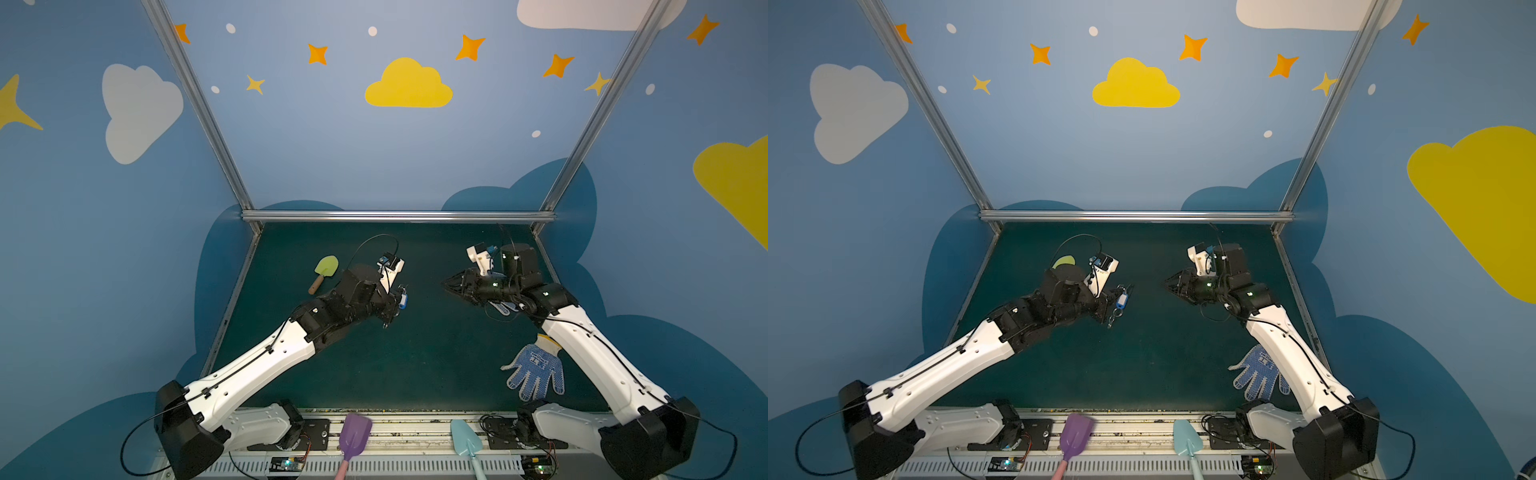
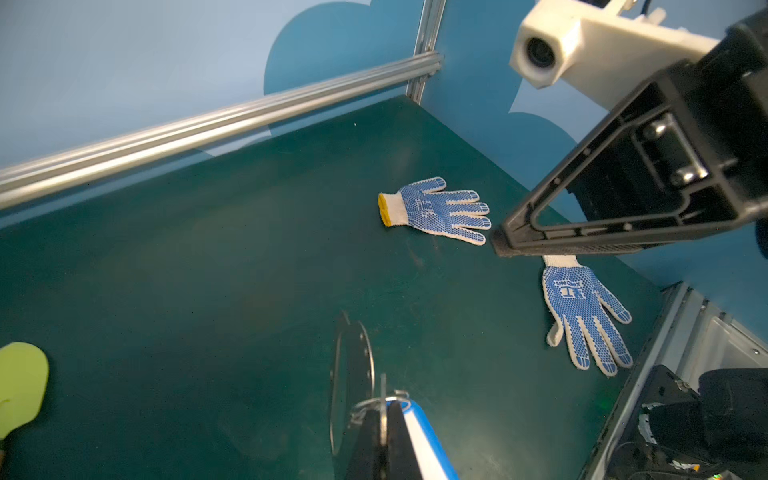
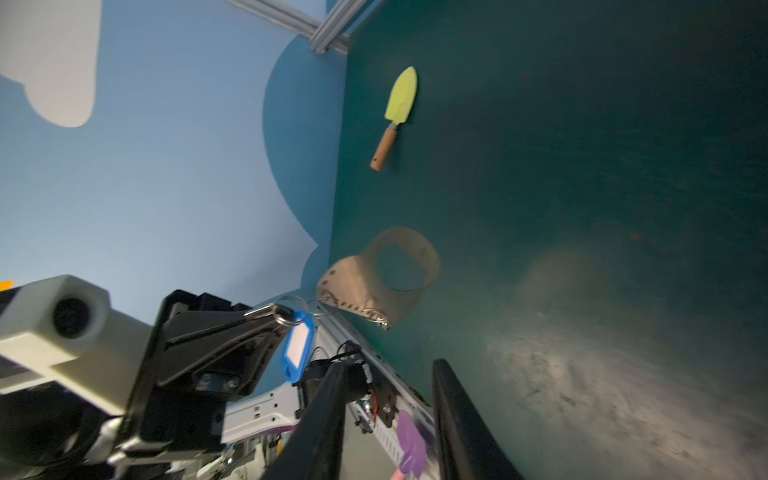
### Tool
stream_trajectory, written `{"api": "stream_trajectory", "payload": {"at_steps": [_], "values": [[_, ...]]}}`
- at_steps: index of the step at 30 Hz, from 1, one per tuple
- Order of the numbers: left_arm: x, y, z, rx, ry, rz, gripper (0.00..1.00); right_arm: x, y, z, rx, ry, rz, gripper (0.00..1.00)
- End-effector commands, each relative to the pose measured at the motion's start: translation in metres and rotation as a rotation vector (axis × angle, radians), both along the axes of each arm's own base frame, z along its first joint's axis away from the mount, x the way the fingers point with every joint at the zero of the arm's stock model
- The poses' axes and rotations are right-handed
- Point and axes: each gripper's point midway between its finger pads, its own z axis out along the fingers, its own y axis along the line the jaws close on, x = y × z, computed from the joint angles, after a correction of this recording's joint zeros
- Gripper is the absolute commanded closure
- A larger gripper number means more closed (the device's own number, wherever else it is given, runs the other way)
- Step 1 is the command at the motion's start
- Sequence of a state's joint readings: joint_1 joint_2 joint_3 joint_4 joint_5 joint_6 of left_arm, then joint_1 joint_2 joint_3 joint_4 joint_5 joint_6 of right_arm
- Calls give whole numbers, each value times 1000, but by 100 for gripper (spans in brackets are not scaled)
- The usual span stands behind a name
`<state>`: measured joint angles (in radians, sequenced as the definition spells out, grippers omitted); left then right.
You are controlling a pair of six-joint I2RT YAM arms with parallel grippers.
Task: Put the keys on the keyring
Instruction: 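Lower the plate with keys onto the table and open the left gripper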
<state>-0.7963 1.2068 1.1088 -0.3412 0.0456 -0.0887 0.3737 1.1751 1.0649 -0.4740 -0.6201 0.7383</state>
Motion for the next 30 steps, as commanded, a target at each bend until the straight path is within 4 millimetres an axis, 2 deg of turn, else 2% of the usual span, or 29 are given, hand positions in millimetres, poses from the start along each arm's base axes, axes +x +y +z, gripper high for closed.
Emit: {"api": "stream_trajectory", "payload": {"at_steps": [1, 9, 11, 15, 22, 27, 30], "values": [[2, -13, 4, -63, 45, -10, 97, -3, -20, -17, -77, -8, -35, 64], [9, -53, -29, -102, 220, -76, 96, -3, -37, -35, -87, 25, -82, 64], [12, -56, -39, -90, 253, -88, 96, -3, -38, -36, -84, 30, -84, 65], [22, -37, -67, -54, 358, -53, 97, -3, -37, -35, -73, 31, -78, 66], [28, -2, -114, 2, 447, -4, 97, -1, -33, -28, -54, 21, -64, 67], [17, 26, -141, 62, 511, 67, 97, 2, -31, -25, -51, 15, -57, 67], [11, 47, -147, 91, 516, 153, 97, 3, -31, -22, -48, 11, -54, 67]]}}
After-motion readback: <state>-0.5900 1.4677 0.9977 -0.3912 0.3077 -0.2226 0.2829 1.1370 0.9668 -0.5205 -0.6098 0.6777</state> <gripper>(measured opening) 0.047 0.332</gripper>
